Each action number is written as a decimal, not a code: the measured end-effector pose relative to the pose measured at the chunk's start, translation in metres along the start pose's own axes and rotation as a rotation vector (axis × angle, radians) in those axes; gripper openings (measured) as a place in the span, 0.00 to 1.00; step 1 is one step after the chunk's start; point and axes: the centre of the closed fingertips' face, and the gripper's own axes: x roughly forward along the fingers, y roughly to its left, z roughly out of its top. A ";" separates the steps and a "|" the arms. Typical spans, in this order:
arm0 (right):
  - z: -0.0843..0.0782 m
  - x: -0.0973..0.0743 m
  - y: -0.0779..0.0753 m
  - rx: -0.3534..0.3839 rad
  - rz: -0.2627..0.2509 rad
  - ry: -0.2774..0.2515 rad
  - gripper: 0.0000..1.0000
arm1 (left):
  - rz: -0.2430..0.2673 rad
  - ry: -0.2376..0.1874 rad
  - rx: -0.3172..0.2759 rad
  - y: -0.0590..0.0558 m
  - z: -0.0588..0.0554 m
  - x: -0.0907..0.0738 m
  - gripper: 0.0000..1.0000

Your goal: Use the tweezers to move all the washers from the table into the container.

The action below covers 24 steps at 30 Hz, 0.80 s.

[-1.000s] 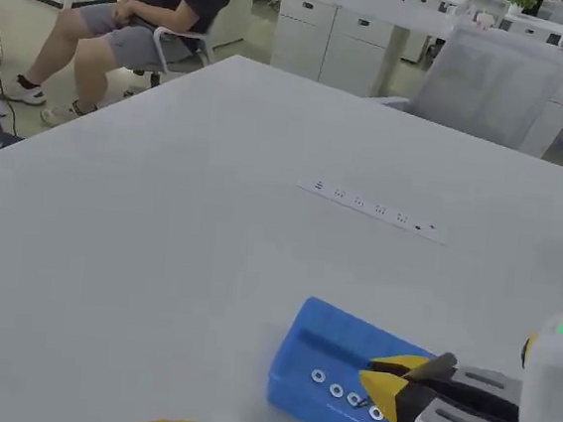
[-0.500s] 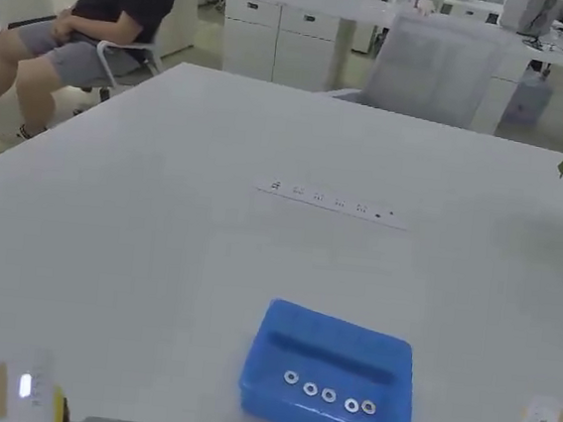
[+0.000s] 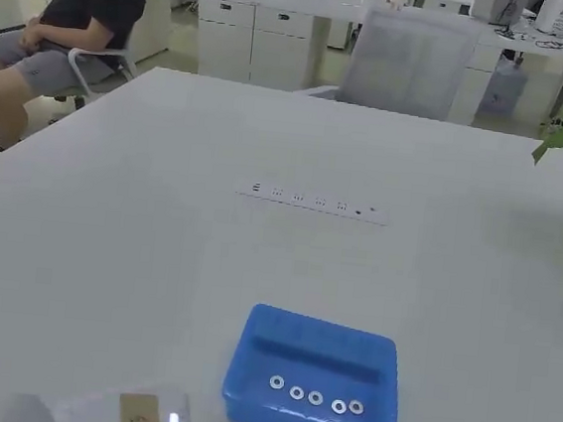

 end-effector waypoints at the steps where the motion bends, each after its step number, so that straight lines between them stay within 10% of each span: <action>1: 0.000 0.000 -0.001 -0.006 0.001 0.006 0.04 | -0.007 0.005 0.008 0.001 0.001 0.001 0.10; 24: -0.004 0.001 0.001 -0.064 0.024 0.041 0.04 | -0.114 0.061 0.137 -0.002 0.004 0.007 0.00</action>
